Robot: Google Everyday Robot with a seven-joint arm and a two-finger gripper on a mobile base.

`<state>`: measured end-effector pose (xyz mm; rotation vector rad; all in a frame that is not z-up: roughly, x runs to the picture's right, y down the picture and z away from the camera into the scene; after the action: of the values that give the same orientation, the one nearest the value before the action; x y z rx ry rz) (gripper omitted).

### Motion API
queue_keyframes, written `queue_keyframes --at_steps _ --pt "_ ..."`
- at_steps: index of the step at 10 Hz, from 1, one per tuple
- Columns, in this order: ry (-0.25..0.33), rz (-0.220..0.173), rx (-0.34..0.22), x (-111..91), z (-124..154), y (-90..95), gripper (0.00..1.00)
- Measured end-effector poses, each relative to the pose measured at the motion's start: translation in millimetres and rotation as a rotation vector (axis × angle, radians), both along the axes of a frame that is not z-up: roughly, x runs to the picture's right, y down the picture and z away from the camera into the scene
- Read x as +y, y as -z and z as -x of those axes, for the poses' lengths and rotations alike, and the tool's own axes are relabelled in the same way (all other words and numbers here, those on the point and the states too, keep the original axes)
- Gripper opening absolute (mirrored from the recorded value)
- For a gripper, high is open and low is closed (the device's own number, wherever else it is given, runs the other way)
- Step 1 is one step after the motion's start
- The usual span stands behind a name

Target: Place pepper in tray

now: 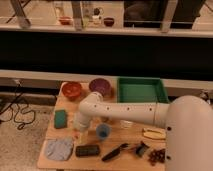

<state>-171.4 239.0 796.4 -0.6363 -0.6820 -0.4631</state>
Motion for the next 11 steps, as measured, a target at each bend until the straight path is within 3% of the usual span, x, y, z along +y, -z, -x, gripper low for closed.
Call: queue_keyframes --at_steps 7,11 --pt "0.018 -0.052 -0.026 -23 22 10.5 0.80" --pt "0.021 -0.043 -0.017 -17 9 -8.3 0.80"
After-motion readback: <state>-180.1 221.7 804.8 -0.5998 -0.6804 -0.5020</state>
